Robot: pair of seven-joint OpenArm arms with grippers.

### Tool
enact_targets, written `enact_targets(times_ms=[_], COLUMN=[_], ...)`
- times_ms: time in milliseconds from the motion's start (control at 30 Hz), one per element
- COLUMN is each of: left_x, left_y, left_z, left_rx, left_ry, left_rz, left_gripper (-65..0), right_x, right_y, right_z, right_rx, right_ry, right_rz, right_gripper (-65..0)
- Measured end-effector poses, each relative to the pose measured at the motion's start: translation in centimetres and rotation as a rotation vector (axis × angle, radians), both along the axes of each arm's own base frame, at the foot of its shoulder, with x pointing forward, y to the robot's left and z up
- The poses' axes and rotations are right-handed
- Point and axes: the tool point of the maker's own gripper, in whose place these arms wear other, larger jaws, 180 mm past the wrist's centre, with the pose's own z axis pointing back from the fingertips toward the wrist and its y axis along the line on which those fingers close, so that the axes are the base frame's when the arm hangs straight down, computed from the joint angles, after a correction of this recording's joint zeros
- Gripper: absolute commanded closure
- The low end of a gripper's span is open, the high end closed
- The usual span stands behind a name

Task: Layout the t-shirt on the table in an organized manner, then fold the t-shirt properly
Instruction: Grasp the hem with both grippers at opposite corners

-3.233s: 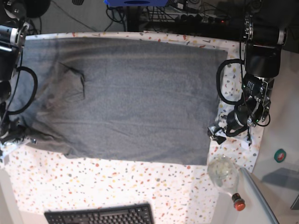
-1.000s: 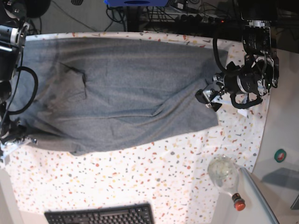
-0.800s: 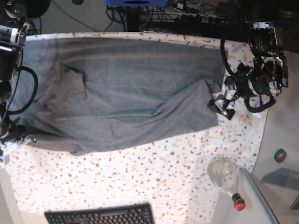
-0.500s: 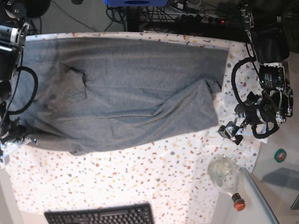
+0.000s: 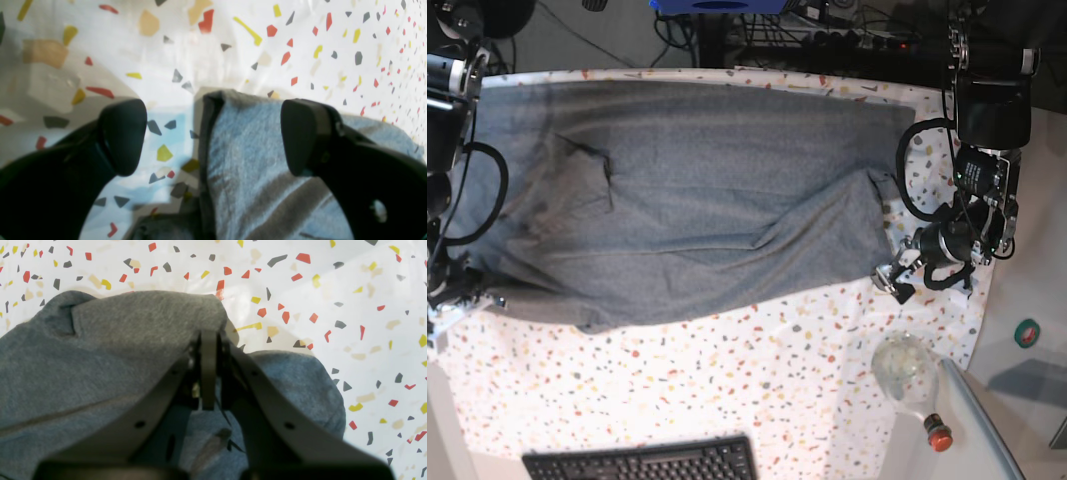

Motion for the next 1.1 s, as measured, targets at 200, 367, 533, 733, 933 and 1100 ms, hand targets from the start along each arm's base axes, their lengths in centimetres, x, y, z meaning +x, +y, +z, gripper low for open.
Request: enact_targets(times_ms=[200,367,533,733,933,1100], left_x=[0.1,0.0,0.2,0.2,-0.5,-0.4], left_y=[-0.3,-0.6,-1.7,-1.8,-2.0,-1.1], left_z=[0.0,-0.2,-0.4,-0.4,-1.3,-2.2], left_rx=[-0.003,0.012,0.046,0.043,0.027,0.01], left_ry=[-0.003,0.0,0.002,0.003,0.034,0.078], left_rz=[0.0,-0.021,-0.074,-0.076,-0.072,-0.04], left_gripper=[-60.6,-60.6,-60.6,-50.4,-18.9,0.0], right_x=[0.0,0.0,0.0,0.0,0.0,0.0], right_y=[0.1,0.1,0.1,0.1,0.1,0.1], right_z=[0.0,0.0,0.0,0.0,0.0,0.0], right_rx=[-0.001,0.0,0.0,0.0,0.0,0.0], right_ry=[0.001,0.001,0.001,0.001,0.0,0.001], right_rz=[0.002,0.002,0.002,0.002,0.002,0.003], right_gripper=[0.0,0.0,0.0,0.0,0.0,0.0])
